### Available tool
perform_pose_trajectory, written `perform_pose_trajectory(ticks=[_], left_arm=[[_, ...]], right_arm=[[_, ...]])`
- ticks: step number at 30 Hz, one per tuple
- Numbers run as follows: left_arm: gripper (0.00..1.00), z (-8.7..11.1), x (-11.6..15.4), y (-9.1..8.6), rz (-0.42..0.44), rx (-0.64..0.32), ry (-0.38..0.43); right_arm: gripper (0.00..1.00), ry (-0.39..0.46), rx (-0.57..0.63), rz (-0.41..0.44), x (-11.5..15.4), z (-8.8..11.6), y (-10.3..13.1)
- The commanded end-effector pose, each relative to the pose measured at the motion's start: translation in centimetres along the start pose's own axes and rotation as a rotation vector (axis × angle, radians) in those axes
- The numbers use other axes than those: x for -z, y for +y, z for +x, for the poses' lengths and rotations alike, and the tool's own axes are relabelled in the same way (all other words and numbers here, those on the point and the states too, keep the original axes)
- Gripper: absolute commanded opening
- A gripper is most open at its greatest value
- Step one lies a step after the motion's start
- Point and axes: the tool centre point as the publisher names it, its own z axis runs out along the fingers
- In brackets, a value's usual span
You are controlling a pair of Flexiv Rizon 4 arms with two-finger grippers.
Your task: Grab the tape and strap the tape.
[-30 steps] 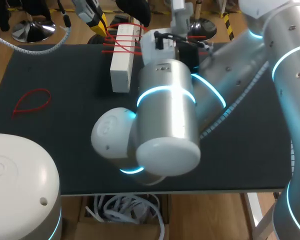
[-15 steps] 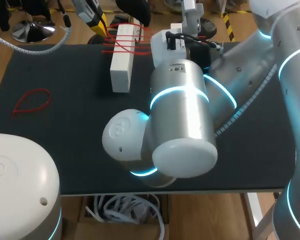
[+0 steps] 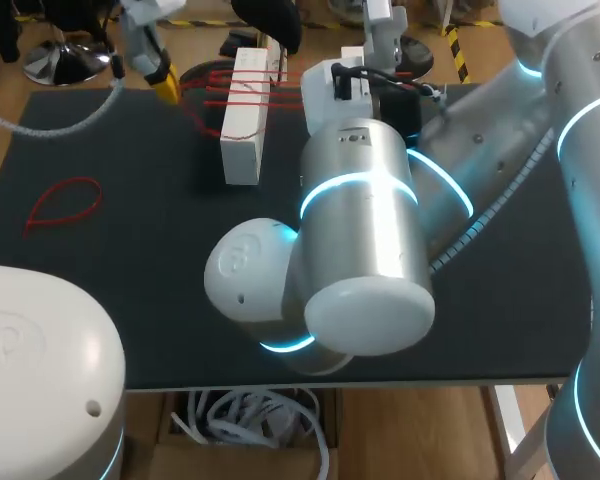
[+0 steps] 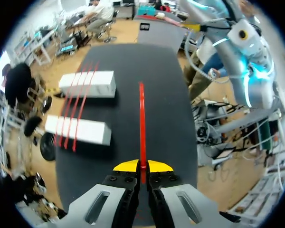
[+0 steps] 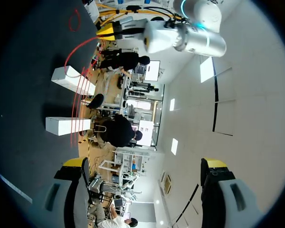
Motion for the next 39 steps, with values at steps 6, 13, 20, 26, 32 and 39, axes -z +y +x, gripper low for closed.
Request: perform_pose_trajectory(ticks=[6, 13, 20, 26, 32, 39], left_arm=[[0.00, -0.4, -2.4, 9.9, -0.009, 0.233, -0.027], [0.00, 0.4, -2.7, 16.1, -0.020, 0.388, -0.063], [0.00, -0.9, -3.2, 22.5, -0.043, 0.557, -0.057], [0.00, -1.5, -3.6, 25.5, -0.040, 0.759, -0.029], [0.00, -1.9, -3.4, 27.0, -0.074, 0.786, -0.011], [0.98, -2.3, -3.2, 27.5, -0.115, 0.775, 0.027]], right_arm=[[1.00, 0.001, -0.007, 0.008, 0.6, 0.5, 0.1], [1.00, 0.001, -0.007, 0.008, 0.6, 0.5, 0.1], [1.00, 0.001, -0.007, 0.008, 0.6, 0.5, 0.1], [1.00, 0.001, -0.007, 0.008, 0.6, 0.5, 0.1], [1.00, 0.001, -0.007, 0.008, 0.6, 0.5, 0.1], [1.00, 0.001, -0.007, 0.008, 0.6, 0.5, 0.1]])
